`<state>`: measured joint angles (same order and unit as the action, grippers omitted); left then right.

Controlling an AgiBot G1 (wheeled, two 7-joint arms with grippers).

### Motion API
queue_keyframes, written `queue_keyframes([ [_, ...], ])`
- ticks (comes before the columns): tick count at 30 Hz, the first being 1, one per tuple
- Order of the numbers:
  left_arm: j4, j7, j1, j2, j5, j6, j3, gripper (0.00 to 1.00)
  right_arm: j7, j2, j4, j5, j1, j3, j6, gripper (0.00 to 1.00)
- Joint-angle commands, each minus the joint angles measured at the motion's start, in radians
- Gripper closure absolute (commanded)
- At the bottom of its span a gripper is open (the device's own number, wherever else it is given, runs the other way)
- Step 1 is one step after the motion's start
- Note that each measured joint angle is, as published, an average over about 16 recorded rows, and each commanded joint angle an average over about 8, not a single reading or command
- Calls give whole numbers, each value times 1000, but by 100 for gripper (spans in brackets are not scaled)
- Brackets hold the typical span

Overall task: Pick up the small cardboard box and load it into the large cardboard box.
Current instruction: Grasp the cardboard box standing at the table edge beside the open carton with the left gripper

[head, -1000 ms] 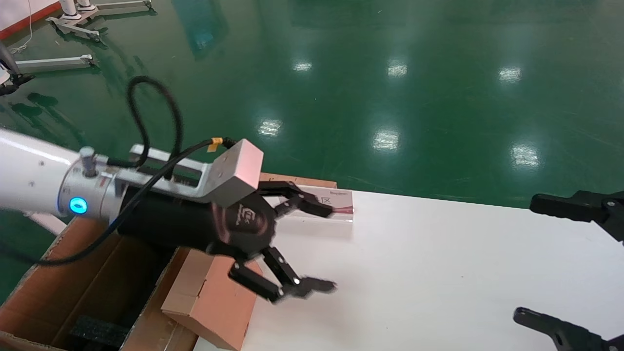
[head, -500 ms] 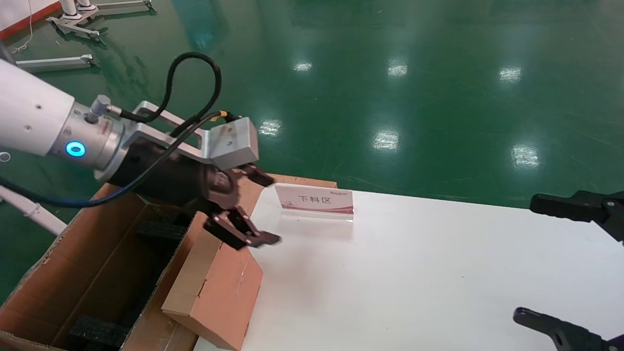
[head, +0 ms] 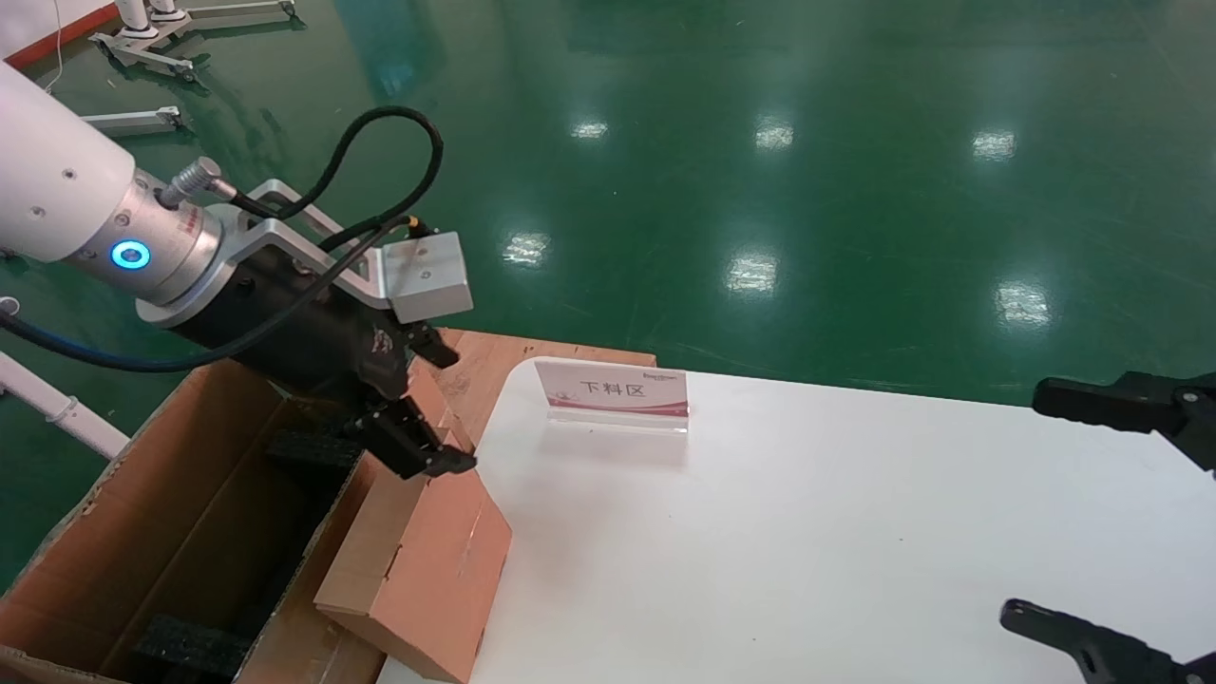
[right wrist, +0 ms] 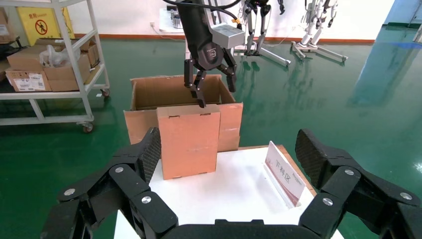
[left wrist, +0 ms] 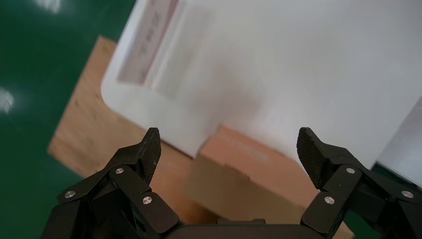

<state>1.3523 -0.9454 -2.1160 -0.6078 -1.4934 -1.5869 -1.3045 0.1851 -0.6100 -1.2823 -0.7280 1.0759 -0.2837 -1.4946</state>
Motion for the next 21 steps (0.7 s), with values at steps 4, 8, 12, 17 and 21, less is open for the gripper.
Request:
queue_keyframes([
  [4, -2, -87, -66, -29, 0, 3, -138, 0, 0, 0, 0, 0, 0, 0, 0, 0],
  [8, -2, -187, -104, -72, -38, 6, -248, 0, 0, 0, 0, 0, 0, -1, 0, 0],
  [12, 2, -288, -132, -115, -67, 18, -336, 0, 0, 0, 0, 1, 0, -1, 0, 0],
  [17, 4, -341, -133, -131, -25, 42, -383, 0, -1, 1, 0, 1, 0, -1, 1, 0],
  [21, 3, -353, -124, -123, 7, 57, -399, 0, -1, 1, 0, 1, 0, -2, 1, 0],
])
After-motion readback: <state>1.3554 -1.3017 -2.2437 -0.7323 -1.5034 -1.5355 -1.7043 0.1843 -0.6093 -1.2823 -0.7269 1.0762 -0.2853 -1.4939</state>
